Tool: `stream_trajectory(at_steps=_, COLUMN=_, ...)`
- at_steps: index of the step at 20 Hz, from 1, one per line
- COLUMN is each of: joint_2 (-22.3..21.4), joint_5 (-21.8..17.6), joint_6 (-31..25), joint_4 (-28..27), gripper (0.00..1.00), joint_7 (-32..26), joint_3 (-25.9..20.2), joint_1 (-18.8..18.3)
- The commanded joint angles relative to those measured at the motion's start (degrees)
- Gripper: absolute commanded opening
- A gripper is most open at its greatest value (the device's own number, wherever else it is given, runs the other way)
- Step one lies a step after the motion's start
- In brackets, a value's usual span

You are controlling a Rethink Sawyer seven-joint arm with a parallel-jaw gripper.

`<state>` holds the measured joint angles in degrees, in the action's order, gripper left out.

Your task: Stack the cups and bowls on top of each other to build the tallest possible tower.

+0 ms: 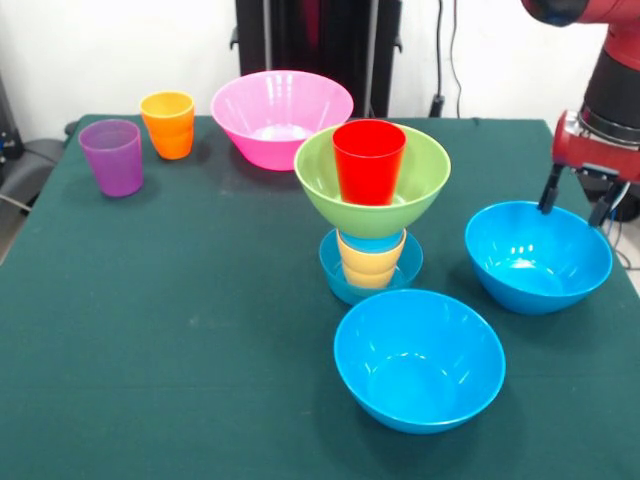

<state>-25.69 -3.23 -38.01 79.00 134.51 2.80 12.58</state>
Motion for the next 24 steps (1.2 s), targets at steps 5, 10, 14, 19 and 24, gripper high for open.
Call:
stream_trajectory(at_steps=5, joint_2=3.9, joint_5=-3.1, joint_6=-1.0, joint_4=-3.0, gripper=1.0, joint_7=-3.7, joint_3=-5.2, joint_1=-0.8)
stream_trajectory(at_steps=10, joint_2=4.2, joint_5=-2.9, joint_6=-0.8, joint_4=-3.1, gripper=1.0, joint_7=-3.9, joint_3=-5.6, joint_1=-1.0)
stream_trajectory(at_steps=14, joint_2=4.2, joint_5=-2.3, joint_6=-0.6, joint_4=-3.2, gripper=1.0, joint_7=-3.9, joint_3=-6.2, joint_1=-1.2)
stream_trajectory(at_steps=19, joint_2=3.9, joint_5=-0.9, joint_6=-3.6, joint_4=-4.9, gripper=1.0, joint_7=-2.7, joint_3=-6.6, joint_1=-0.5)
stream_trajectory(at_steps=24, joint_2=4.3, joint_5=-0.5, joint_6=-5.2, joint_4=-6.7, gripper=1.0, joint_7=-1.9, joint_3=-6.6, joint_1=0.0)
